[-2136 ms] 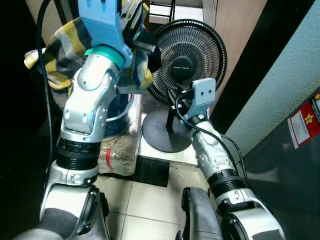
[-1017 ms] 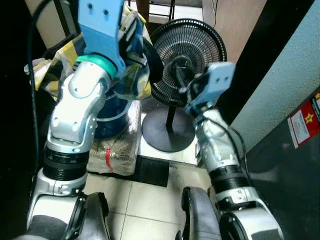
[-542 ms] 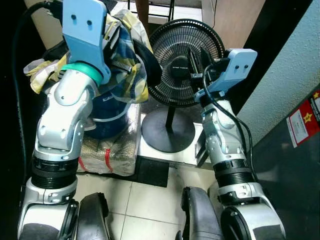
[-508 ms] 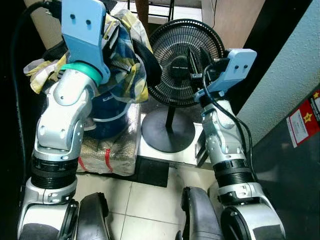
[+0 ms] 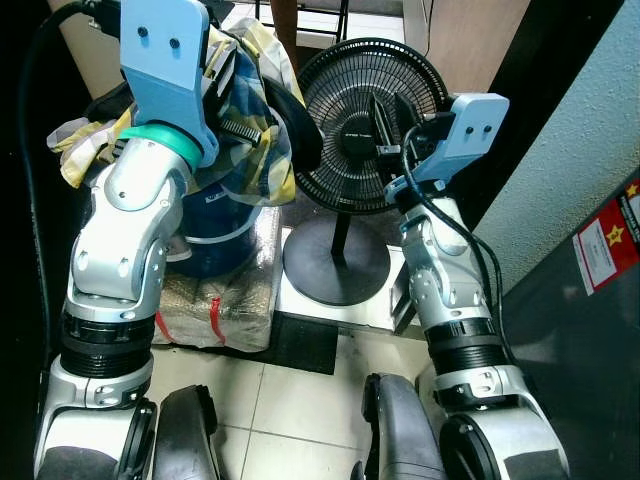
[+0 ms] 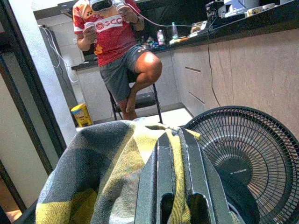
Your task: Clothes washing
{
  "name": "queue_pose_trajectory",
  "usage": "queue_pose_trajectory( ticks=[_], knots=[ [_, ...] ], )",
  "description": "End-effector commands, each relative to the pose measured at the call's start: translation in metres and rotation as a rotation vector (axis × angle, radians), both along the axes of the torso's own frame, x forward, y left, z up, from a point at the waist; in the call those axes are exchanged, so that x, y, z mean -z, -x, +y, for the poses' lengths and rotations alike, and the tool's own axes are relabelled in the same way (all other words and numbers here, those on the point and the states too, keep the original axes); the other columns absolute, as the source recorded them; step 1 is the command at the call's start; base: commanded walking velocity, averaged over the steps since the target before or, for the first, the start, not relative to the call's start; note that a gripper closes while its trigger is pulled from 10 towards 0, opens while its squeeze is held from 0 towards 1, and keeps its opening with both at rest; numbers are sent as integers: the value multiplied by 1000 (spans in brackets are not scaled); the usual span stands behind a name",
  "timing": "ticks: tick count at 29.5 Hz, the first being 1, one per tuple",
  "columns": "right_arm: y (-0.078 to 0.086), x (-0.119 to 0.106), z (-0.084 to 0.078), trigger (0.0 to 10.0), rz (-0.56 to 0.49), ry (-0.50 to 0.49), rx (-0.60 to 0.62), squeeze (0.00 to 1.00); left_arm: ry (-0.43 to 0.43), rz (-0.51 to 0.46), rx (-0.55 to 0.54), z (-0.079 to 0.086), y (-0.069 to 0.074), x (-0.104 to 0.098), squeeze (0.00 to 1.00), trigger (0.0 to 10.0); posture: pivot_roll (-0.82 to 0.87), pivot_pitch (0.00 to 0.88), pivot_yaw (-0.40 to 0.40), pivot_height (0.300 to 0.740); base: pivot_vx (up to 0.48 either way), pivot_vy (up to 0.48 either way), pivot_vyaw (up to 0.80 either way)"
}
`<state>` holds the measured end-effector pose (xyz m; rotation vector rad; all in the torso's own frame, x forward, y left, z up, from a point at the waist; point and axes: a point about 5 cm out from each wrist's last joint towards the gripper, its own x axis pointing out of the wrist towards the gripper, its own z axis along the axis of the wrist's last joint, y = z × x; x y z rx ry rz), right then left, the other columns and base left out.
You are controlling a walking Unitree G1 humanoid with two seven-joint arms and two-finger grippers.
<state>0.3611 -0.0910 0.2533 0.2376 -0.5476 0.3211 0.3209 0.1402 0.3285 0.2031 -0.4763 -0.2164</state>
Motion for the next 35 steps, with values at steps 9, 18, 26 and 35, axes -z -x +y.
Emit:
queue_pose_trajectory(
  ticks=[9,18,26,35],
  knots=[
    [2,-2,1,10000,1,-2,-8,0,-4,-3,-13,2,2,0,0,10000,90,17,-5,543,0,0,0],
    [1,-2,-1,10000,3,-5,-3,0,-3,-3,-15,2,2,0,0,10000,91,19,-4,573,0,0,0],
    [1,-3,-1,10000,3,-6,-2,0,-3,-3,-15,2,2,-1,0,10000,91,18,-2,603,0,0,0],
    [1,-3,-1,10000,2,-7,-1,0,-4,-3,-14,2,2,-1,0,10000,90,21,-1,618,0,0,0]
  ],
)
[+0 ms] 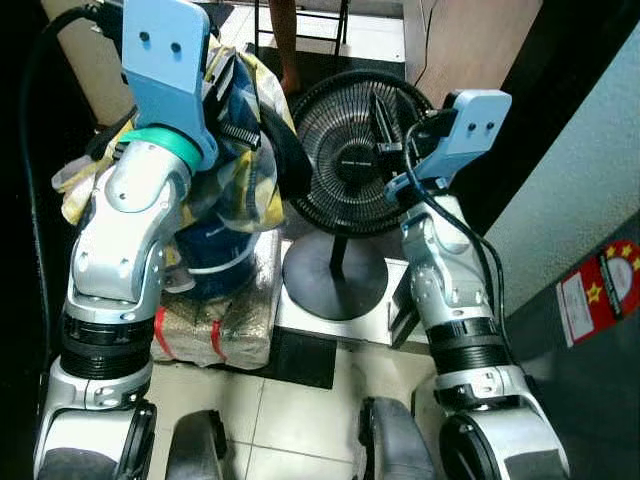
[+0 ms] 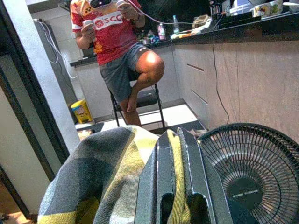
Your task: Clothes washing
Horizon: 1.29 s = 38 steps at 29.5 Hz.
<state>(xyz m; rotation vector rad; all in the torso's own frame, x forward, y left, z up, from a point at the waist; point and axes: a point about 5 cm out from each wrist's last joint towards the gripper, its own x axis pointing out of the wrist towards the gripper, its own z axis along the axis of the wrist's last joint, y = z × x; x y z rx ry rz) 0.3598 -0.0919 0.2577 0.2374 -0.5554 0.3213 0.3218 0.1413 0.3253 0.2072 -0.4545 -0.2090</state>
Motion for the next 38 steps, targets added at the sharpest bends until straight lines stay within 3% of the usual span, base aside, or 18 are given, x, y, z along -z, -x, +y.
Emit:
queue_pose_trajectory(
  ticks=[1,38],
  knots=[
    [0,1,0,10000,10,-6,-1,0,0,-23,-3,1,3,-4,0,10000,90,21,-1,623,0,0,0],
    [1,-4,0,10000,-5,-9,-3,0,3,-19,2,-1,2,-3,0,10000,86,12,-2,698,0,0,0]
  ],
)
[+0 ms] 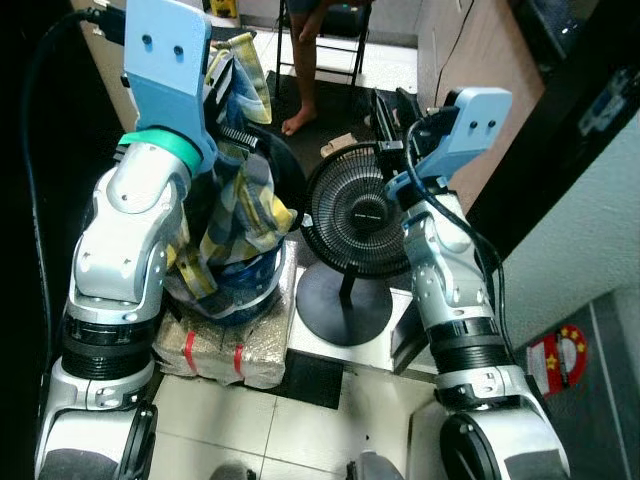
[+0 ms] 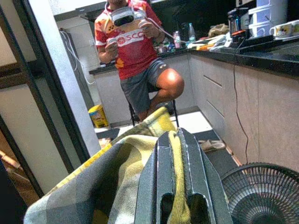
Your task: Clothes washing
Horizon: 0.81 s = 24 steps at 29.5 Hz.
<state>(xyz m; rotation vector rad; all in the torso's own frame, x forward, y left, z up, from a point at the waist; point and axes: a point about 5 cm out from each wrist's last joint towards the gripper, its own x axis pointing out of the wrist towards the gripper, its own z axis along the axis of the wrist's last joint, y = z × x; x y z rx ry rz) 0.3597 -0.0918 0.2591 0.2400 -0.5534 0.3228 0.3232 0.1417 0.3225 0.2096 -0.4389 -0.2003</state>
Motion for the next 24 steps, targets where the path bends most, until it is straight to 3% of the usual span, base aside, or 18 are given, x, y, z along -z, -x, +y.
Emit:
queue_pose_trajectory(
  ticks=[1,12,24],
  knots=[
    [1,-5,-1,10000,-14,-9,-1,0,5,-35,14,-2,3,-6,0,10000,86,6,-2,703,0,0,0],
    [8,-32,0,10000,-119,-48,-7,0,7,-41,13,-2,3,-8,0,10000,89,3,-5,728,0,0,0],
    [8,-26,0,10000,-99,-39,-7,0,35,-24,1,1,2,-5,0,10000,86,14,-6,728,0,0,0]
  ],
)
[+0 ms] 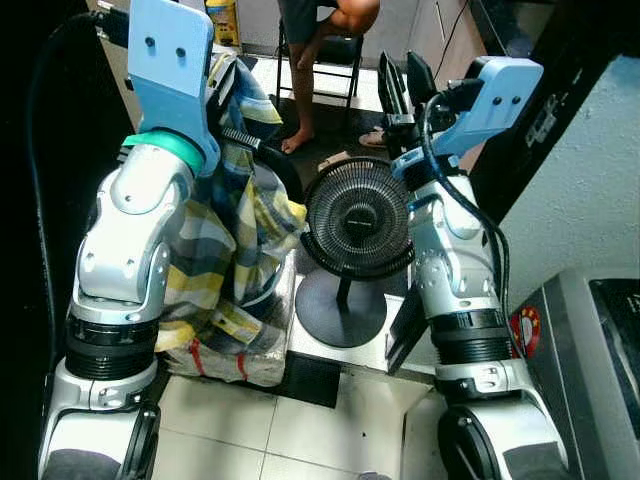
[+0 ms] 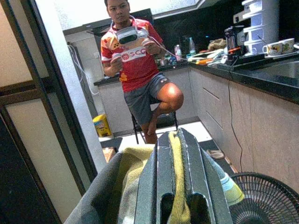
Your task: Clothes washing
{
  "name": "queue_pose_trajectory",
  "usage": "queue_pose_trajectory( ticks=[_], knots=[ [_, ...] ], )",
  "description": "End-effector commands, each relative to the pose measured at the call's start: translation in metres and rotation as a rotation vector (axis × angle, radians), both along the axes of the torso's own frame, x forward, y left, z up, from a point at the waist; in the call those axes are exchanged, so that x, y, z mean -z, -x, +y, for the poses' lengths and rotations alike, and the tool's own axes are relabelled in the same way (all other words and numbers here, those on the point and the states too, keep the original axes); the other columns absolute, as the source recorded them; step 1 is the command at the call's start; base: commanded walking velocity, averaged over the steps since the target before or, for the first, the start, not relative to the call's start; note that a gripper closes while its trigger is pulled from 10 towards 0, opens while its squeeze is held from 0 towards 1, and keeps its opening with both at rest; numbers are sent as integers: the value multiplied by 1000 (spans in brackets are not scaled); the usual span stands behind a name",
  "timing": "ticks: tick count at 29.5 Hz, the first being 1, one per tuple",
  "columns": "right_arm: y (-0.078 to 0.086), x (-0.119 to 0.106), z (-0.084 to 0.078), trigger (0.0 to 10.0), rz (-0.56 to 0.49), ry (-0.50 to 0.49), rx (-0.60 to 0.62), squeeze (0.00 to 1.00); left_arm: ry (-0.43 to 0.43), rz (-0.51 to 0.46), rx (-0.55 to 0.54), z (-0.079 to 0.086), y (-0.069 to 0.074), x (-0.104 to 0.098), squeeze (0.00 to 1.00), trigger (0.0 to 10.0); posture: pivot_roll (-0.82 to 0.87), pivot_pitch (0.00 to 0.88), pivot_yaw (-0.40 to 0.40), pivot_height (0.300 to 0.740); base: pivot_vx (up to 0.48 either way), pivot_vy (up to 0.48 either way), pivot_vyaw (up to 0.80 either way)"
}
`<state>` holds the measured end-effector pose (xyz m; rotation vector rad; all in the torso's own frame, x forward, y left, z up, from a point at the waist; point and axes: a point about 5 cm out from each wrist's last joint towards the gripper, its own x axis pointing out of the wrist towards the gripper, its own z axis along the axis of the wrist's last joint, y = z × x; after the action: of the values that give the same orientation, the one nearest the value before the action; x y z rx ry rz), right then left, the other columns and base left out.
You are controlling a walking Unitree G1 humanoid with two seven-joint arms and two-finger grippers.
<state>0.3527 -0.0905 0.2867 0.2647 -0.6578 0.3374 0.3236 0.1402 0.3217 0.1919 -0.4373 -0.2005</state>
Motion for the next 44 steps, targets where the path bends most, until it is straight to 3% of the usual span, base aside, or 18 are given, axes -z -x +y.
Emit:
queue_pose_trajectory(
  ticks=[1,5,31,44],
  knots=[
    [1,2,-1,10000,1,-1,5,0,18,-27,-3,2,3,-6,0,10000,86,14,-6,728,0,0,0],
    [1,3,-1,10000,11,2,4,0,22,-23,-4,2,3,-6,0,10000,86,17,-8,728,0,0,0],
    [0,6,-1,10000,26,11,2,0,39,-17,-16,4,1,-6,0,10000,83,20,-9,728,0,388,0],
    [1,6,0,10000,21,30,-2,0,20,-33,-7,2,2,-7,0,10000,82,18,-8,728,0,0,-62]
  ],
)
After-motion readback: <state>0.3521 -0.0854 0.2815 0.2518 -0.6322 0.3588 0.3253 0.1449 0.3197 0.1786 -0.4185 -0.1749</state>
